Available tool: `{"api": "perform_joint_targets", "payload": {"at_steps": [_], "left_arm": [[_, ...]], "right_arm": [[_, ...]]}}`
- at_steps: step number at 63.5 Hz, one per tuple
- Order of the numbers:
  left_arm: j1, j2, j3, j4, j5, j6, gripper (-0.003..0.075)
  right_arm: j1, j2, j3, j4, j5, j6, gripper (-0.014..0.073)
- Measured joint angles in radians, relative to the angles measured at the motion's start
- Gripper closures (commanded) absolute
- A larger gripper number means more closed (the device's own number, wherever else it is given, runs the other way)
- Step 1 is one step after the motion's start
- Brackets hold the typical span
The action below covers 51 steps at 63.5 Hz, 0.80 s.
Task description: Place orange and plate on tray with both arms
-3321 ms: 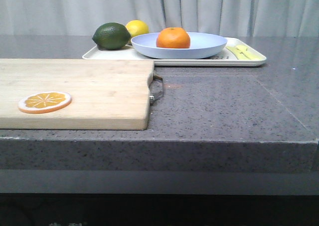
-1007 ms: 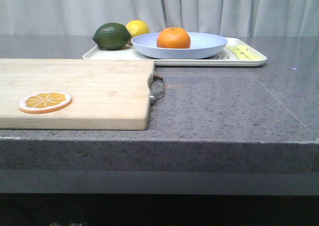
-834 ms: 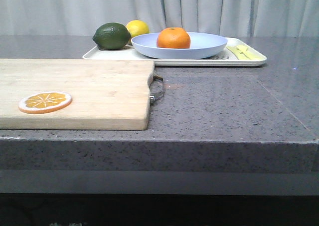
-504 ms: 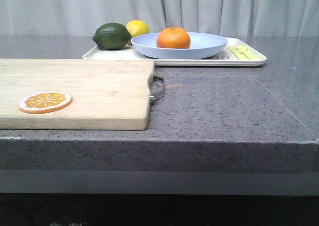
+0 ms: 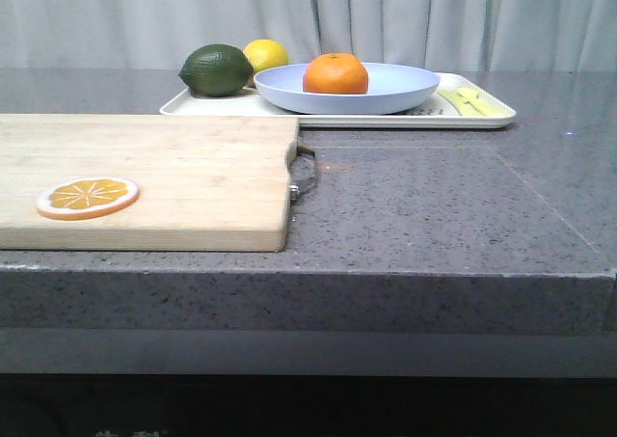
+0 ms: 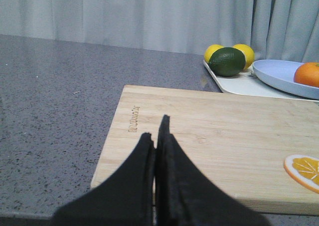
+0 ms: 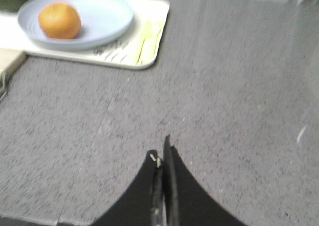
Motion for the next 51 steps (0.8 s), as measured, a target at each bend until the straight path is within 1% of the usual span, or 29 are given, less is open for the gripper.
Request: {"api": "perform_joint_targets", "payload": {"at_steps": [9,20,30,51], "left_arm": [[0.000,0.000,0.000,0.000,0.000,0.000,0.0738],[0.000,0.000,0.000,0.000,0.000,0.000,0.0738],[0.000,0.000,0.000,0.000,0.000,0.000,0.0738],[0.000,0.000,0.000,0.000,0.000,0.000,0.0738]], "right_arm": [[0.000,-0.192,0.263,-0.002,-0.209,0.000,0.0662],[-0.017,-0.326,0.472,-0.002,-0.375,0.000,0.0662],[-0.037,-0.336,0.505,-0.002,-0.418,0.000,0.0662],[-0.043,-0.336,0.507,-0.002,-0.420,0.000,0.0662]]}}
